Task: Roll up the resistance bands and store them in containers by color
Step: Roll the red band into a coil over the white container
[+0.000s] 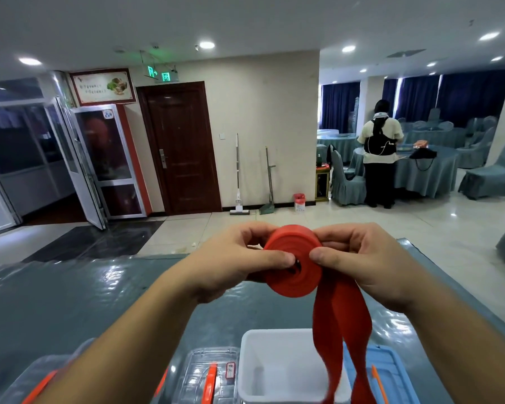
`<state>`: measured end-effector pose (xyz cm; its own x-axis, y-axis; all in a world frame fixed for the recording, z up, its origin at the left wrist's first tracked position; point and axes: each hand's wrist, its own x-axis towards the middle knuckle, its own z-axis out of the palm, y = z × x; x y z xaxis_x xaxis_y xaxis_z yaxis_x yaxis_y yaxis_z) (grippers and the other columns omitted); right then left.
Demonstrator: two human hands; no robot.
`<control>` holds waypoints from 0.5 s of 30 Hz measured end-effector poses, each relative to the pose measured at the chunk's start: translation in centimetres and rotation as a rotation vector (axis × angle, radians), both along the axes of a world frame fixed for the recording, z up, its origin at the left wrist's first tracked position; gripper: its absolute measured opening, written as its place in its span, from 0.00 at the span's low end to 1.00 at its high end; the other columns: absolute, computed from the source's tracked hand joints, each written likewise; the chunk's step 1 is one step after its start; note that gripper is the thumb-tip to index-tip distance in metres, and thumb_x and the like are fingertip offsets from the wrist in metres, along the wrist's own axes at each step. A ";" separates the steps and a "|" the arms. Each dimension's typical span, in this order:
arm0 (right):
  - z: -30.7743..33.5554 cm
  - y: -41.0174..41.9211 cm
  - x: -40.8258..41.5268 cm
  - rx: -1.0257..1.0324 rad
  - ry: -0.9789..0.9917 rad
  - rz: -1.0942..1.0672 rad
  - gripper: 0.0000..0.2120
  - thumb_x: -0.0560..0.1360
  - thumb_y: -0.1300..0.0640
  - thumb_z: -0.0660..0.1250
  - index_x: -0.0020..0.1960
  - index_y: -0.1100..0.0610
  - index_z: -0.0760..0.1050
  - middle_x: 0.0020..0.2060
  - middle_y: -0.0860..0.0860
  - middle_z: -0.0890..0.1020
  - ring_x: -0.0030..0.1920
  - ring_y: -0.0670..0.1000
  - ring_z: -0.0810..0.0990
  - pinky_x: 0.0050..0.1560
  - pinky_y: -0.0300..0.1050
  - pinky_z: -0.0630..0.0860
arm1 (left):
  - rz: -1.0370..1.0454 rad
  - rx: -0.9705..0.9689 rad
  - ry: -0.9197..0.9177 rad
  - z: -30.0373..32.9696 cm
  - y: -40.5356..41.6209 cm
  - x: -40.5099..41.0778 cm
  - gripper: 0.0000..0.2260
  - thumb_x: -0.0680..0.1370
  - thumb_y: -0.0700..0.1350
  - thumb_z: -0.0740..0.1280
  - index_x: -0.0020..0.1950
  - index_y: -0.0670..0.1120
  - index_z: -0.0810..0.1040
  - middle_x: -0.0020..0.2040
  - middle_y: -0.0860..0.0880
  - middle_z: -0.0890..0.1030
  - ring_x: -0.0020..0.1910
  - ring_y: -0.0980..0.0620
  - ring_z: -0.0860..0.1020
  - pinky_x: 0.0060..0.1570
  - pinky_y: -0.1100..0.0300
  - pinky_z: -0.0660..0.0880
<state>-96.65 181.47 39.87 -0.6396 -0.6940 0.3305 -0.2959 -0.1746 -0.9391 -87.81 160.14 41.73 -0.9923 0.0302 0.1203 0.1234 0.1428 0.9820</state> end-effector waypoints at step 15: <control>0.4 -0.4 -0.7 0.021 0.088 -0.032 0.15 0.65 0.54 0.79 0.52 0.43 0.87 0.49 0.49 0.89 0.52 0.48 0.88 0.52 0.35 0.81 | 0.073 -0.288 0.097 0.7 -0.5 -1.2 0.16 0.70 0.46 0.82 0.57 0.48 0.85 0.50 0.46 0.88 0.51 0.49 0.86 0.52 0.56 0.83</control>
